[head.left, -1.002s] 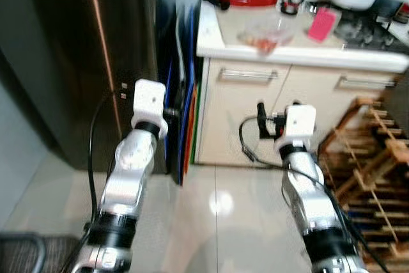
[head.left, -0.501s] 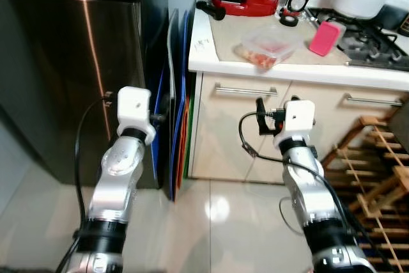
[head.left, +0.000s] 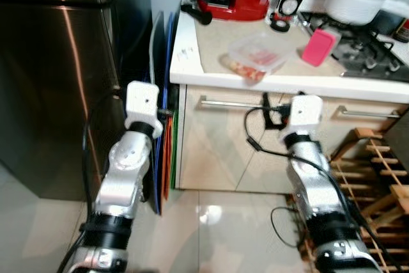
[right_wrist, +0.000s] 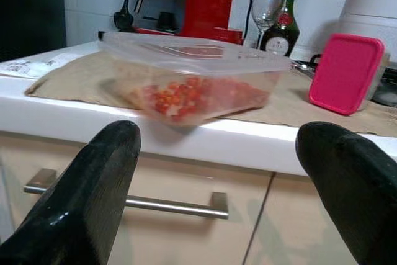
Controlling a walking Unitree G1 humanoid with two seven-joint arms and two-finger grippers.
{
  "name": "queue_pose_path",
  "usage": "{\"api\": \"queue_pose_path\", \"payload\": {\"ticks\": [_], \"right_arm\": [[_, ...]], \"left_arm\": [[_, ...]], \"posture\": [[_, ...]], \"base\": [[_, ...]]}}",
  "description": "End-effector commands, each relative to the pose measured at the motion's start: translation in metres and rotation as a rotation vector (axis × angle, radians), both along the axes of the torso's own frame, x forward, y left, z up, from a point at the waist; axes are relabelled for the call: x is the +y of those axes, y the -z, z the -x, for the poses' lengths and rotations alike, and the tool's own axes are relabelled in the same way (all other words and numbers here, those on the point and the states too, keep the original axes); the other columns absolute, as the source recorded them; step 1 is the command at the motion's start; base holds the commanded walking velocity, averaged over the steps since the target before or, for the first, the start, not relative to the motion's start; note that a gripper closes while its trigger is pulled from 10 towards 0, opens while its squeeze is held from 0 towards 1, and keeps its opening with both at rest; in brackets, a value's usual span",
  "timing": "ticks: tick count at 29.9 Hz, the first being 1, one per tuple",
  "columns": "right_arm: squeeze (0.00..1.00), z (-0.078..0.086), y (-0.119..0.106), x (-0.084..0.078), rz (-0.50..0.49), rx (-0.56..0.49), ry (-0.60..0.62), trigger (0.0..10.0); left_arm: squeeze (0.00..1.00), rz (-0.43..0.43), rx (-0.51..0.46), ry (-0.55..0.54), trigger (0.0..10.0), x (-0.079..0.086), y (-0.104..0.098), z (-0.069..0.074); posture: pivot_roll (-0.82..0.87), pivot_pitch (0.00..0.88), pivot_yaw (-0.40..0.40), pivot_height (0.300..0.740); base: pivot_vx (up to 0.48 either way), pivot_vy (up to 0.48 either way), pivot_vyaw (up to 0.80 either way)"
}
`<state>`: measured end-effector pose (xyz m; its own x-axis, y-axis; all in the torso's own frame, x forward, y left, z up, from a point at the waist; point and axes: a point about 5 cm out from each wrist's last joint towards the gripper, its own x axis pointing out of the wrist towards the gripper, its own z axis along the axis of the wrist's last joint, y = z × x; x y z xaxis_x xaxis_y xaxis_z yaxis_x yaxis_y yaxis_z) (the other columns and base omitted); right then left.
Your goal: Restocking fridge
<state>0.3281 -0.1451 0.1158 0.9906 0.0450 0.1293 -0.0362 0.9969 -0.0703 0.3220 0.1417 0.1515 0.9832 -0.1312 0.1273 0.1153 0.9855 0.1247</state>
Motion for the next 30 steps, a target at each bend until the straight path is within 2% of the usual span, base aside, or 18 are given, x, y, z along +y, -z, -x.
{"api": "queue_pose_path", "payload": {"ticks": [1,8,20,22,24,25,27,28,30], "right_arm": [[0.0,-0.002,-0.004,-0.009,0.005,-0.016,0.022,10.0],[0.0,-0.003,-0.003,-0.004,-0.001,-0.017,0.019,10.0],[0.0,-0.004,-0.003,-0.005,0.011,-0.02,0.012,10.0],[0.0,-0.004,-0.002,-0.003,0.013,-0.019,0.007,10.0],[0.0,-0.003,-0.002,-0.003,0.016,-0.019,0.002,10.0],[0.0,-0.003,-0.002,-0.004,0.016,-0.018,0.002,10.0],[0.0,-0.003,-0.002,-0.004,0.018,-0.019,0.001,10.0],[0.0,-0.003,-0.002,-0.004,0.018,-0.019,0.002,10.0],[0.0,-0.003,-0.003,-0.005,0.018,-0.021,0.003,10.0]], "left_arm": [[0.0,-0.017,-0.03,0.038,10.0,-0.012,-0.008,-0.003],[0.0,-0.02,-0.029,0.033,10.0,-0.009,-0.01,-0.005],[0.0,-0.014,-0.032,0.016,10.0,-0.002,-0.01,-0.005],[0.0,-0.06,-0.045,0.0,10.0,0.001,-0.013,-0.006],[0.0,-0.062,-0.048,-0.007,10.0,0.004,-0.016,-0.007],[0.0,-0.113,-0.045,-0.023,10.0,0.007,-0.018,-0.009],[0.0,-0.12,-0.033,-0.031,10.0,0.01,-0.019,-0.011],[1.0,-0.089,-0.032,-0.032,10.0,0.011,-0.021,-0.011],[1.0,-0.046,-0.043,-0.029,10.0,0.013,-0.025,-0.011]], "posture": [[0.07,0.0,-0.075,0.74],[0.07,0.0,-0.073,0.74],[0.08,0.0,-0.083,0.74],[0.08,0.0,-0.086,0.74],[0.09,0.0,-0.089,0.74],[0.09,0.0,-0.09,0.74],[0.09,0.0,-0.09,0.74],[0.09,0.0,-0.091,0.74],[0.09,0.0,-0.092,0.74]], "base": [[0.322,-0.352,0.0],[0.338,-0.337,0.0],[0.345,-0.33,0.0],[0.382,-0.285,0.0],[0.405,-0.142,0.0],[0.0,0.0,0.0],[0.0,0.0,0.0],[0.0,0.0,0.0],[0.0,0.0,0.0]]}}
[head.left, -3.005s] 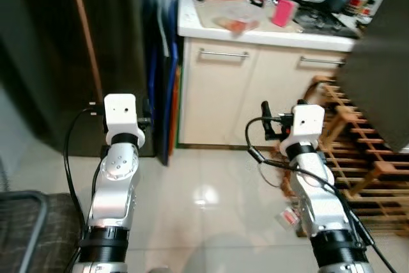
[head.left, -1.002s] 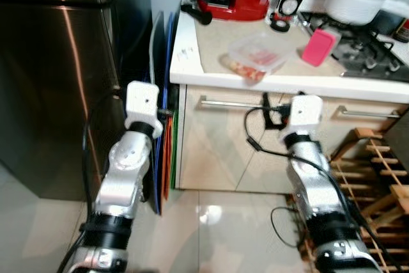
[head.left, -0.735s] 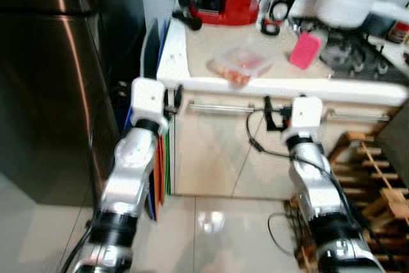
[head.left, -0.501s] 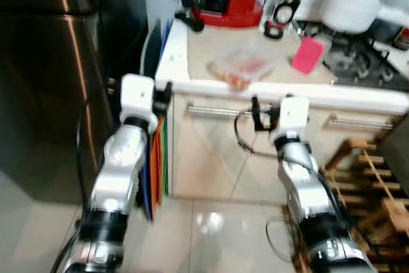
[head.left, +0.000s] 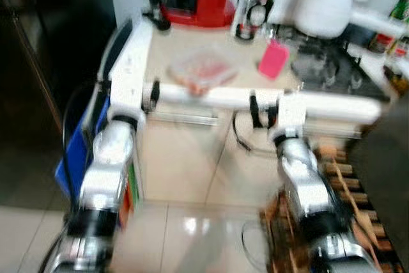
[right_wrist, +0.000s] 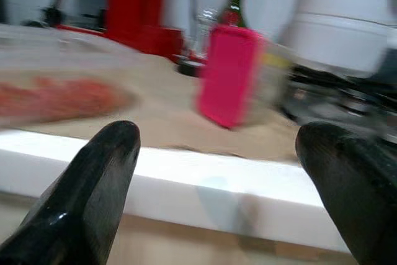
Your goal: Restocking fridge
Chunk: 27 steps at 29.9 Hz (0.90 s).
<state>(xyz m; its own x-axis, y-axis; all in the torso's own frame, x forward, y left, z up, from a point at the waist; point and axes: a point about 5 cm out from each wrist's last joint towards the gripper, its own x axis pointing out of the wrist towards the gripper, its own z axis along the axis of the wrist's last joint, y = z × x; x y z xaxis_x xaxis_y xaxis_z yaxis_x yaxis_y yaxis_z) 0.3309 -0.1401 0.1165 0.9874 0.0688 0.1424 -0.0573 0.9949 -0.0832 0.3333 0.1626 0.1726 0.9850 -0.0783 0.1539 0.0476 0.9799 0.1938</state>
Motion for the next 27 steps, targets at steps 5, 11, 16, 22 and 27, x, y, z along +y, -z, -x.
{"api": "queue_pose_path", "payload": {"ticks": [5,11,16,22,27], "right_arm": [[0.0,0.0,-0.018,-0.012,-0.021,-0.075,0.046,10.0],[0.0,0.0,-0.022,-0.013,-0.012,-0.09,0.044,10.0],[0.0,-0.001,-0.022,-0.013,-0.01,-0.084,0.042,10.0],[0.0,-0.002,-0.022,-0.012,-0.004,-0.078,0.035,10.0],[0.0,0.001,-0.021,-0.012,-0.017,-0.079,0.034,10.0]], "left_arm": [[1.0,0.077,-0.089,0.022,10.0,-0.008,-0.021,0.003],[1.0,0.102,-0.094,0.019,10.0,-0.009,-0.025,0.003],[1.0,0.129,-0.031,0.04,10.0,-0.009,-0.022,0.0],[0.0,0.107,0.034,0.071,10.0,-0.013,-0.017,-0.006],[0.0,0.15,0.05,0.052,10.0,-0.009,-0.012,-0.003]], "posture": [[0.09,0.0,-0.092,0.74],[0.09,0.0,-0.098,0.74],[0.09,0.0,-0.102,0.74],[0.09,0.0,-0.105,0.74],[0.09,0.0,-0.1,0.74]], "base": [[0.0,0.0,0.0],[0.0,0.0,0.0],[0.0,0.0,0.0],[0.0,0.0,0.0],[0.0,0.0,0.0]]}}
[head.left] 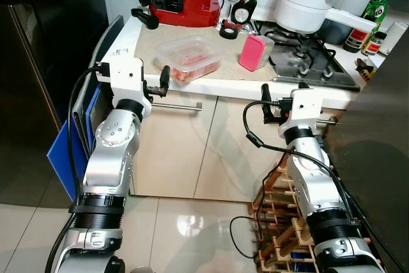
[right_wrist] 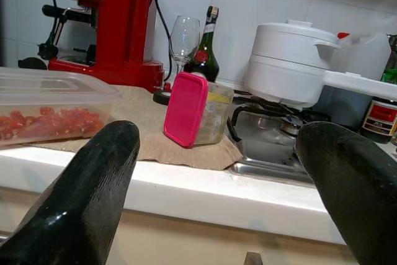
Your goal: Restocking fridge
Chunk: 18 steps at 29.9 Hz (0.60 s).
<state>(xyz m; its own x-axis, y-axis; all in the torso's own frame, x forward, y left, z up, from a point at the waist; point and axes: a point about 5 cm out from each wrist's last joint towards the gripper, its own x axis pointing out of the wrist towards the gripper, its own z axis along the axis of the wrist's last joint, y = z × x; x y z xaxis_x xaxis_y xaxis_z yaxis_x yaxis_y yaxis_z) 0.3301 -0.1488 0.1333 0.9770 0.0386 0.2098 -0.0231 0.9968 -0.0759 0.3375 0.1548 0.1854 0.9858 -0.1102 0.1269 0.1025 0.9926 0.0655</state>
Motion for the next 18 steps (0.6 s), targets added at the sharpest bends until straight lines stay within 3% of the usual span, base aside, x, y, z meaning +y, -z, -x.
{"api": "queue_pose_path", "payload": {"ticks": [1,5,7,10,18], "right_arm": [[0.0,0.001,-0.003,-0.004,-0.009,-0.011,0.006,10.0],[0.0,0.009,0.001,-0.008,-0.007,0.004,0.017,10.0],[0.0,0.012,0.006,-0.008,0.008,0.02,0.016,10.0],[0.0,0.017,0.013,-0.008,0.011,0.044,0.016,10.0],[0.0,0.018,0.017,-0.005,-0.027,0.074,0.029,10.0]], "left_arm": [[0.0,0.035,0.017,-0.007,10.0,0.0,0.003,0.002],[0.0,0.013,0.018,-0.035,10.0,0.004,0.014,0.015],[0.0,0.047,0.072,-0.026,10.0,0.004,0.028,0.021],[0.0,0.03,0.122,-0.006,10.0,-0.001,0.046,0.031],[0.0,-0.04,0.106,0.025,10.0,-0.005,0.042,0.031]], "posture": [[0.1,0.0,-0.099,0.74],[0.1,0.0,-0.096,0.74],[0.1,0.0,-0.096,0.74],[0.1,0.0,-0.091,0.74],[0.11,0.0,-0.085,0.74]], "base": [[0.0,0.0,0.0],[0.124,0.148,0.0],[0.315,0.36,0.0],[0.33,0.349,0.0],[0.39,0.278,0.0]]}}
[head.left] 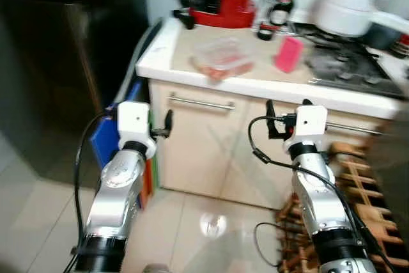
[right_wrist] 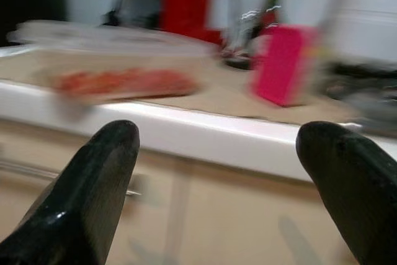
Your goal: Restocking fridge
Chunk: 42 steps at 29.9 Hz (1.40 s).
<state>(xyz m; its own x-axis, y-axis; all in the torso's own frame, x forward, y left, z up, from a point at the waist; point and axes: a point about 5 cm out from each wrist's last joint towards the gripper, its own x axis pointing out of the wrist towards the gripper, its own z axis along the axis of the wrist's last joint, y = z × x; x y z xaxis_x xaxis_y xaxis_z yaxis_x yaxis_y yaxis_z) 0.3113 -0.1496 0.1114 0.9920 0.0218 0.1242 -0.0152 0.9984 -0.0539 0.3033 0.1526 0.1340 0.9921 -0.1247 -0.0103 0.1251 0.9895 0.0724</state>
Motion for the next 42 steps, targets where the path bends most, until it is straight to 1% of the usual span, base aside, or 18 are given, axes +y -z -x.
{"api": "queue_pose_path", "payload": {"ticks": [1,4,5,7,11,12,17,21,26,27,29,31,32,34,35,37,38,42], "right_arm": [[0.0,-0.001,-0.005,-0.004,-0.006,-0.014,0.015,10.0],[0.0,0.006,-0.001,-0.006,0.009,0.002,0.026,10.0],[0.0,0.006,-0.001,-0.006,0.009,0.002,0.026,10.0],[0.0,0.012,0.001,-0.012,0.052,0.0,0.054,10.0],[0.0,0.018,0.006,-0.02,0.07,0.002,0.1,10.0],[0.0,0.019,0.006,-0.022,0.082,-0.012,0.12,10.0],[0.0,0.016,0.0,-0.02,0.087,-0.038,0.143,10.0],[0.0,0.01,-0.014,-0.023,0.113,-0.092,0.168,10.0],[0.0,0.011,-0.017,-0.026,0.123,-0.101,0.168,10.0],[0.0,0.012,-0.02,-0.03,0.138,-0.115,0.181,10.0],[0.0,0.012,-0.021,-0.031,0.139,-0.116,0.184,10.0],[0.0,0.011,-0.023,-0.031,0.141,-0.124,0.189,10.0],[0.0,0.011,-0.025,-0.03,0.14,-0.132,0.194,10.0],[0.0,0.012,-0.026,-0.03,0.14,-0.136,0.195,10.0],[0.0,0.014,-0.028,-0.032,0.135,-0.144,0.212,10.0],[0.0,0.014,-0.028,-0.033,0.132,-0.145,0.219,10.0],[0.0,0.017,-0.029,-0.036,0.128,-0.15,0.24,10.0],[0.0,0.018,-0.027,-0.036,0.125,-0.138,0.237,10.0]], "left_arm": [[0.0,-0.016,-0.03,0.013,10.0,-0.002,-0.009,-0.003],[0.0,-0.064,-0.036,0.029,10.0,0.0,-0.01,0.0],[0.0,-0.064,-0.036,0.029,10.0,0.0,-0.01,0.0],[0.0,-0.104,-0.054,0.063,10.0,-0.003,-0.014,0.002],[0.0,-0.128,-0.087,0.105,10.0,-0.008,-0.021,0.003],[0.0,-0.115,-0.084,0.102,10.0,-0.007,-0.023,0.0],[0.0,-0.1,-0.074,0.103,10.0,-0.004,-0.023,-0.004],[0.0,-0.041,-0.057,0.09,10.0,-0.001,-0.019,-0.02],[0.0,-0.025,-0.062,0.112,10.0,-0.007,-0.021,-0.028],[0.0,0.004,-0.064,0.14,10.0,-0.014,-0.02,-0.034],[0.0,0.007,-0.063,0.144,10.0,-0.016,-0.02,-0.035],[0.0,0.013,-0.059,0.151,10.0,-0.017,-0.018,-0.038],[0.0,0.016,-0.057,0.157,10.0,-0.018,-0.017,-0.041],[0.0,0.017,-0.054,0.162,10.0,-0.018,-0.016,-0.043],[0.0,0.024,-0.046,0.177,10.0,-0.019,-0.016,-0.046],[0.0,0.026,-0.044,0.185,10.0,-0.02,-0.016,-0.048],[0.0,0.022,-0.04,0.2,10.0,-0.023,-0.015,-0.051],[0.0,0.035,-0.044,0.211,10.0,-0.028,-0.017,-0.055]], "posture": [[0.11,0.0,-0.085,0.74],[0.11,0.0,-0.079,0.74],[0.11,0.0,-0.079,0.74],[0.11,0.0,-0.077,0.74],[0.11,0.0,-0.071,0.74],[0.1,0.0,-0.029,0.74],[0.07,0.0,0.007,0.74],[0.01,0.0,0.035,0.74],[-0.02,0.0,0.04,0.74],[-0.05,0.0,0.047,0.74],[-0.05,0.0,0.047,0.74],[-0.08,0.0,0.07,0.74],[-0.11,0.0,0.101,0.74],[-0.11,0.0,0.101,0.74],[-0.14,0.0,0.136,0.74],[-0.15,0.0,0.141,0.74],[-0.16,0.0,0.153,0.74],[-0.16,0.0,0.141,0.74]], "base": [[0.401,0.259,0.0],[0.407,0.174,0.0],[0.42,0.0,0.0],[0.439,0.0,0.0],[0.463,0.0,0.0],[0.0,0.0,0.0],[0.0,0.0,0.0],[0.0,0.0,0.0],[0.0,0.0,0.0],[0.0,0.0,0.0],[0.0,0.0,0.0],[0.0,0.0,0.0],[0.0,0.0,0.0],[0.0,0.0,0.0],[0.0,0.0,0.0],[0.0,0.0,0.0],[0.0,0.0,0.0],[0.0,0.0,0.0]]}}
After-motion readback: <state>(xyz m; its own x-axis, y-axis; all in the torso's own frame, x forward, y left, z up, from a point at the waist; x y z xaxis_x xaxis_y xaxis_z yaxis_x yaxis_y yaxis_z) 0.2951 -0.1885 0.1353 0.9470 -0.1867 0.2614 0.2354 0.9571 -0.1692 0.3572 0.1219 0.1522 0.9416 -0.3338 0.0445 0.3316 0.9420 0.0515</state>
